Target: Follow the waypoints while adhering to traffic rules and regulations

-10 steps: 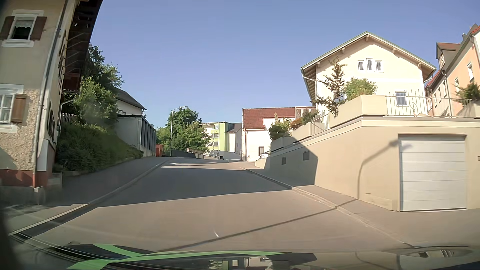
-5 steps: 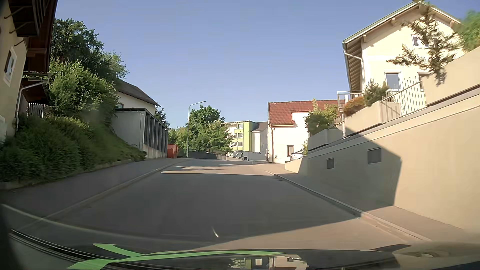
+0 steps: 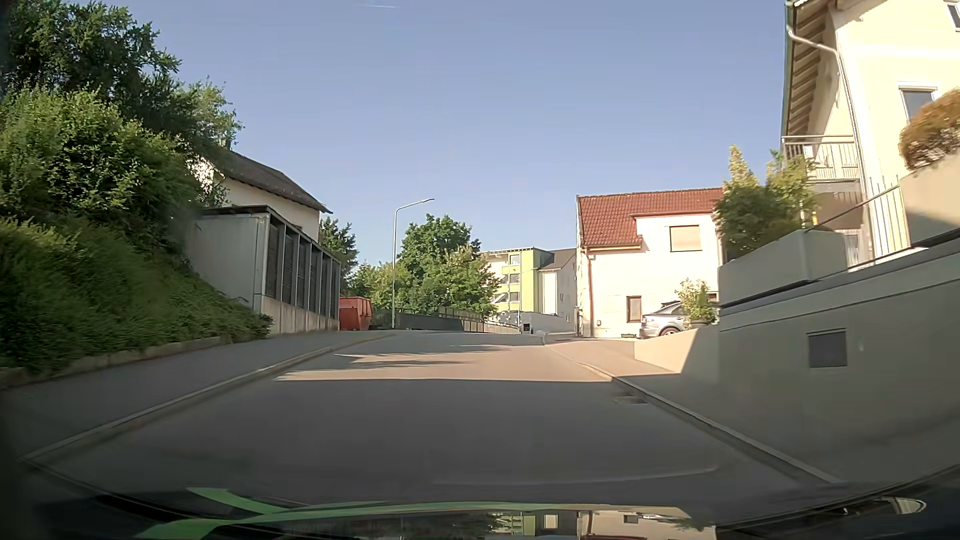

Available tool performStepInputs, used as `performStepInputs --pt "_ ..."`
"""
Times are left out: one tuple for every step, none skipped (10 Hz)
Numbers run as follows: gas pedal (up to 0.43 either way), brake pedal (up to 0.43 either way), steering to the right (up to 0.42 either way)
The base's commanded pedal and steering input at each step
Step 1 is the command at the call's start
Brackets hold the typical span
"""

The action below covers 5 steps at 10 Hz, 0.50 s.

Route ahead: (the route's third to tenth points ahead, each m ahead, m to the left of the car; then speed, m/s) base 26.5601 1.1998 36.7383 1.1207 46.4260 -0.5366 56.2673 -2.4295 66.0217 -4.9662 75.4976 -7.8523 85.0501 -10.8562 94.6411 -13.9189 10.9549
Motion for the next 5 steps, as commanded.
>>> performStepInputs --pt "0.28 0.0 -0.034" --pt "0.28 0.0 -0.028" --pt "0.28 0.0 -0.02" --pt "0.28 0.0 -0.016" --pt "0.28 0.0 -0.013"
